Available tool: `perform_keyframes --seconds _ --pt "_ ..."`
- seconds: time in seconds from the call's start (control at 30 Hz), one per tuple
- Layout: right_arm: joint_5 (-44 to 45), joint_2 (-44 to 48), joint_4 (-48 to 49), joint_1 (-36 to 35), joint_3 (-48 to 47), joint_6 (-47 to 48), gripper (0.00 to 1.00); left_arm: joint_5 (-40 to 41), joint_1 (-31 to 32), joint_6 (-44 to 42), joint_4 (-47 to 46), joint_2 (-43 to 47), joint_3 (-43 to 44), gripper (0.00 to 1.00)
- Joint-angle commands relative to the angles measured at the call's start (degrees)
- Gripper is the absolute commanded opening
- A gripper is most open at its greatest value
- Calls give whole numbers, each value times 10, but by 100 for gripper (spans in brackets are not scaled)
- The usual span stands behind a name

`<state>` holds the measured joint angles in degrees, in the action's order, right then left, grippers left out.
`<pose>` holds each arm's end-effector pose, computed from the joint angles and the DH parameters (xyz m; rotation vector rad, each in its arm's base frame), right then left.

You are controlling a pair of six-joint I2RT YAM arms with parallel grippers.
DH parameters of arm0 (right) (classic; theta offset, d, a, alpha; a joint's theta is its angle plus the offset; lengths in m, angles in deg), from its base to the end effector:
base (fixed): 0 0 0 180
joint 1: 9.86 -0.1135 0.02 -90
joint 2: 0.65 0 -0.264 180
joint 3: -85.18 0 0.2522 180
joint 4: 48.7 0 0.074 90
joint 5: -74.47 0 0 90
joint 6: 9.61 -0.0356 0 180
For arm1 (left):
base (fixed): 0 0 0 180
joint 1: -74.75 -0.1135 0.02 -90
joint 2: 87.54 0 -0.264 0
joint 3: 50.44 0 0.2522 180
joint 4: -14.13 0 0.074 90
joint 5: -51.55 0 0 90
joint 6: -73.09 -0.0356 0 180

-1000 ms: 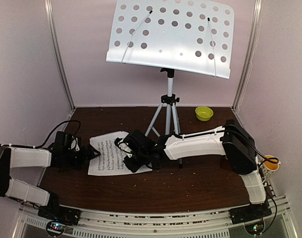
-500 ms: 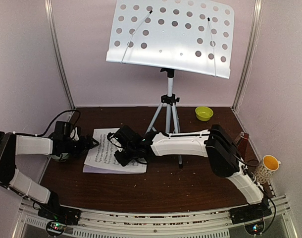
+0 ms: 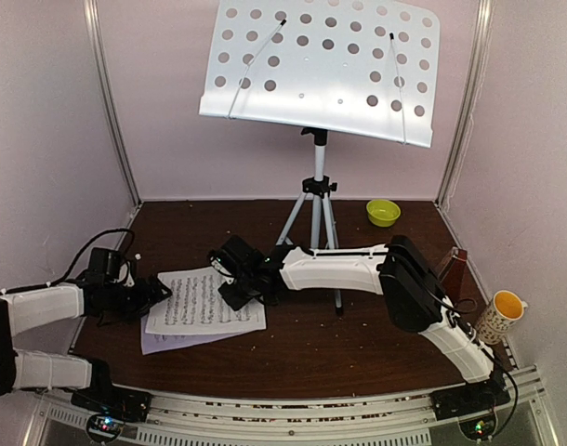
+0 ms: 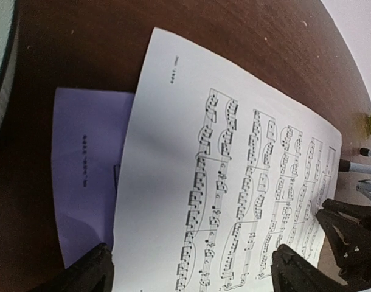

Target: Set up the instrument practice props

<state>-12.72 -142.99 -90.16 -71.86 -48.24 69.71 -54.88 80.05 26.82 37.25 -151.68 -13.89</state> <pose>0.2588 0.4830 0.1513 -1.0684 2.2752 0.4869 0.1951 -0.0282 0.1506 -0.7129 2.4435 -0.7104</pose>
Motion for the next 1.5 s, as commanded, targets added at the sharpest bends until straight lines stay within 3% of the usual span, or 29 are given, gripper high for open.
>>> perform_keyframes --seconds 0.0,0.27,0.63,1.07,1.47 --pt "12 -6 -12 1 -10 -1 16 4 -7 23 3 23 -25 93" --pt "13 -5 -13 1 -11 -1 16 -44 -7 54 -48 15 -59 86" --pt "18 -6 -22 2 -11 -2 15 20 -7 51 150 177 -62 88" --pt "19 -2 -24 3 -6 0 15 -91 -7 45 2 93 -109 79" --pt "16 -3 -26 3 -8 0 14 -133 -7 29 -45 123 -83 67"
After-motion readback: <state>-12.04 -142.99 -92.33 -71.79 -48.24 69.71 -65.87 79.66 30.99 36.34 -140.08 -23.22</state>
